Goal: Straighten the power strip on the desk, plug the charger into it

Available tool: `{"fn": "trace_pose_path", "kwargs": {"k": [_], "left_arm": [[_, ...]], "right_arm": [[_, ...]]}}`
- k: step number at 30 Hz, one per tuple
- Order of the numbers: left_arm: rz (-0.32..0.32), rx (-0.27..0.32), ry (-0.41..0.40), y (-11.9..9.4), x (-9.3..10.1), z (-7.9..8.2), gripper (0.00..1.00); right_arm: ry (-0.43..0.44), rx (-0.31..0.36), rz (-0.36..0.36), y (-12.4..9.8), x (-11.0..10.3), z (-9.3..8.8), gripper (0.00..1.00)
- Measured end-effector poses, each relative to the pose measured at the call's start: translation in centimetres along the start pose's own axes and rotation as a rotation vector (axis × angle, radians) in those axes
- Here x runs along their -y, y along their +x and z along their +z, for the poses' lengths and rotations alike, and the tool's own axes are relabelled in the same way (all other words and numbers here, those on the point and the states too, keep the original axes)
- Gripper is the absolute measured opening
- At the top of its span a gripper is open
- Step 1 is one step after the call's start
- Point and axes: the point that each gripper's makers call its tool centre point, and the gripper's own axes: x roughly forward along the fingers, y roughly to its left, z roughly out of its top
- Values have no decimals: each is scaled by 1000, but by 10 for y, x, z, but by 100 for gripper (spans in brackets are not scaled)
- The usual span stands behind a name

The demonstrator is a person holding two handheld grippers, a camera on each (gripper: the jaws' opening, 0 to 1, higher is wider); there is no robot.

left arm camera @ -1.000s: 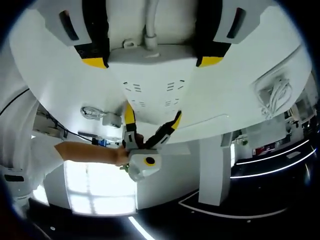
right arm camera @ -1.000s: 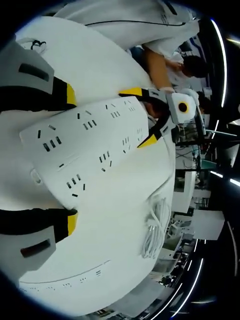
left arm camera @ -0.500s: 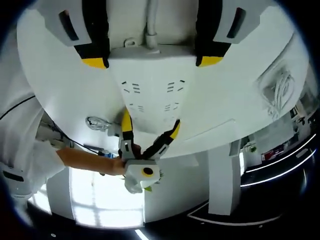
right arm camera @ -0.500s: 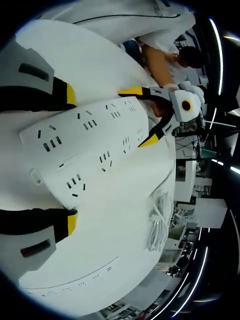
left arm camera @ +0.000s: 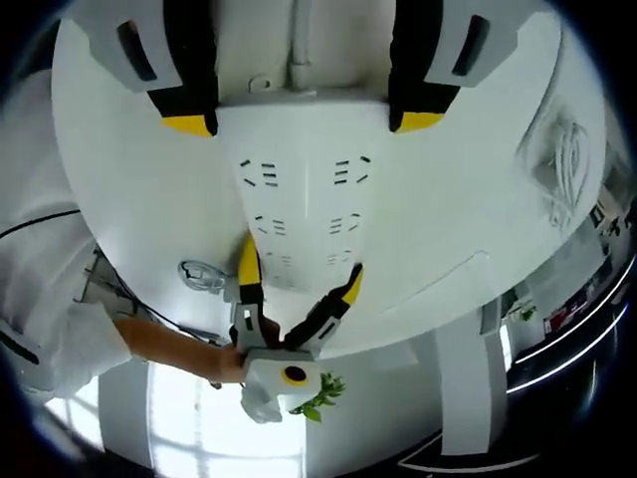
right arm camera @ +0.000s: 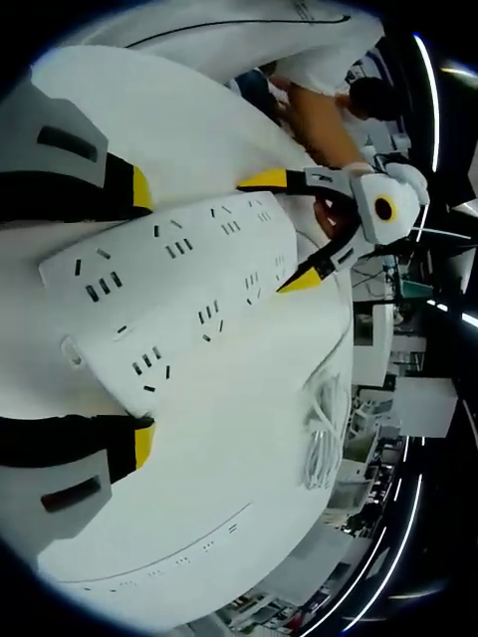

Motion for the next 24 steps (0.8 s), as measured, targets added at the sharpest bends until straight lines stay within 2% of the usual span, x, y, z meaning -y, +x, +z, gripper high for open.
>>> {"fn": "trace_pose_path", "kwargs": {"k": [7, 12, 20, 24], "left_arm": [[-14, -100, 35, 0, 3, 0, 71], [-35, -198, 61, -3, 7, -3, 71], [-61, -283, 95, 1, 2, -1, 71], [-81, -329, 130, 7, 20, 3, 70]], "right_arm": [[28, 10, -32, -6, -9, -2, 78], [53, 34, -64, -9, -19, -2, 79], [90, 43, -108, -11, -29, -3, 79], [94, 58, -110, -10, -36, -1, 79]]}}
